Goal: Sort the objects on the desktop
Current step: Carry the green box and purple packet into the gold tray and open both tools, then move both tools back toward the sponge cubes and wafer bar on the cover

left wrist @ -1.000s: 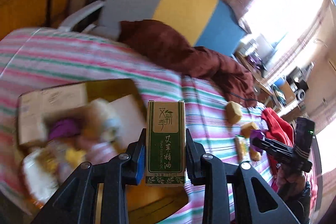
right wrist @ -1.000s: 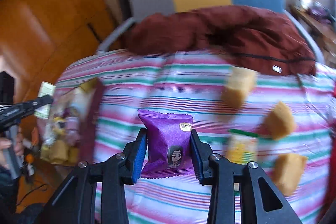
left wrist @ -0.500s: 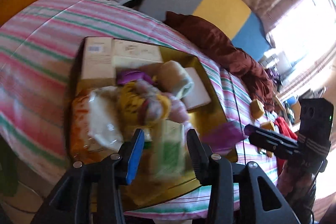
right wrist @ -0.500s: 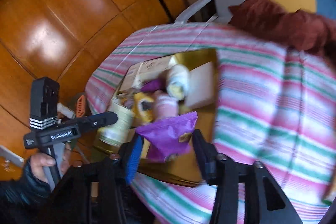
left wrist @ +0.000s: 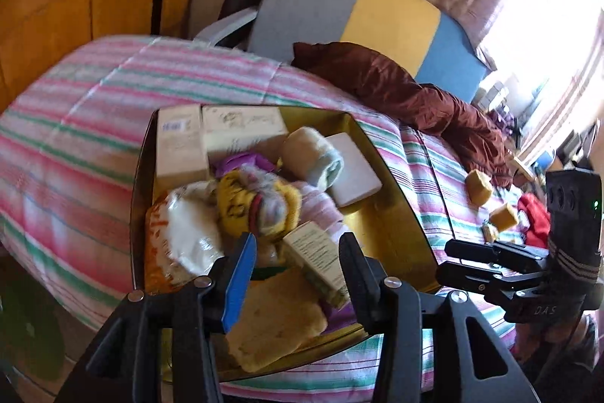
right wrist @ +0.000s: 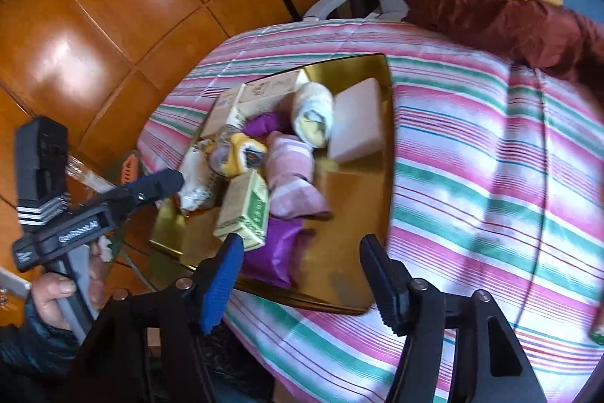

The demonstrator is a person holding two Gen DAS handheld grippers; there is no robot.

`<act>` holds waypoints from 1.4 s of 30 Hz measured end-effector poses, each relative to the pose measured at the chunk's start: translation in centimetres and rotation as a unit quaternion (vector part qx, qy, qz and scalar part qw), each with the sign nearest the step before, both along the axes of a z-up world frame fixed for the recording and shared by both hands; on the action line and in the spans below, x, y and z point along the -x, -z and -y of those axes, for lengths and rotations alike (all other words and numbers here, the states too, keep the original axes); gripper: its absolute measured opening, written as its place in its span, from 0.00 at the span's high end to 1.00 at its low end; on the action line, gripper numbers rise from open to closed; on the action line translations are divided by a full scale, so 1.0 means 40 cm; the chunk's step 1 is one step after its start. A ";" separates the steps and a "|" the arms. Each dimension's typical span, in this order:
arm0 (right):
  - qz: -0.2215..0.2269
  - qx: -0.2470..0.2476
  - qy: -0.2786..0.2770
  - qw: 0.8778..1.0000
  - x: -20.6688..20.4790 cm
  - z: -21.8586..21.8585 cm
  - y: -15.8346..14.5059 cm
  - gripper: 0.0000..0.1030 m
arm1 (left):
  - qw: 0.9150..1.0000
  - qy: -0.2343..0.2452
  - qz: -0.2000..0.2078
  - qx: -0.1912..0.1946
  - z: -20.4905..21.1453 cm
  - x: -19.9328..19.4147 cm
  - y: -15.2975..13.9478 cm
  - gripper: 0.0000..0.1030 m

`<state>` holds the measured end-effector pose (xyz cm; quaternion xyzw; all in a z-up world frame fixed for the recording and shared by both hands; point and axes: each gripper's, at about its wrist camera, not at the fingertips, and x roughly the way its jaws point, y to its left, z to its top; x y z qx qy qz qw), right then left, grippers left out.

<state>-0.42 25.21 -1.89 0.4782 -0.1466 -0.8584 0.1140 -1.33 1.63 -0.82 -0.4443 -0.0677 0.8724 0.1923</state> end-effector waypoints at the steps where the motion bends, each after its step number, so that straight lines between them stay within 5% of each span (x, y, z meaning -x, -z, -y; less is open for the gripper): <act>1: -0.001 -0.012 0.003 1.000 -0.006 -0.004 -0.002 0.34 | 1.000 0.002 -0.004 0.004 -0.008 -0.001 -0.004 0.55; 18: -0.016 -0.095 0.053 0.994 -0.063 -0.116 -0.058 0.25 | 0.989 0.046 -0.086 0.110 -0.141 -0.060 -0.043 0.54; 30: -0.003 -0.132 0.127 0.983 -0.121 -0.293 -0.087 0.23 | 0.984 0.090 -0.099 0.120 -0.220 -0.073 -0.059 0.53; 42: 0.025 -0.117 0.237 0.964 -0.217 -0.508 -0.071 0.21 | 0.980 0.132 -0.089 0.119 -0.302 -0.081 -0.043 0.53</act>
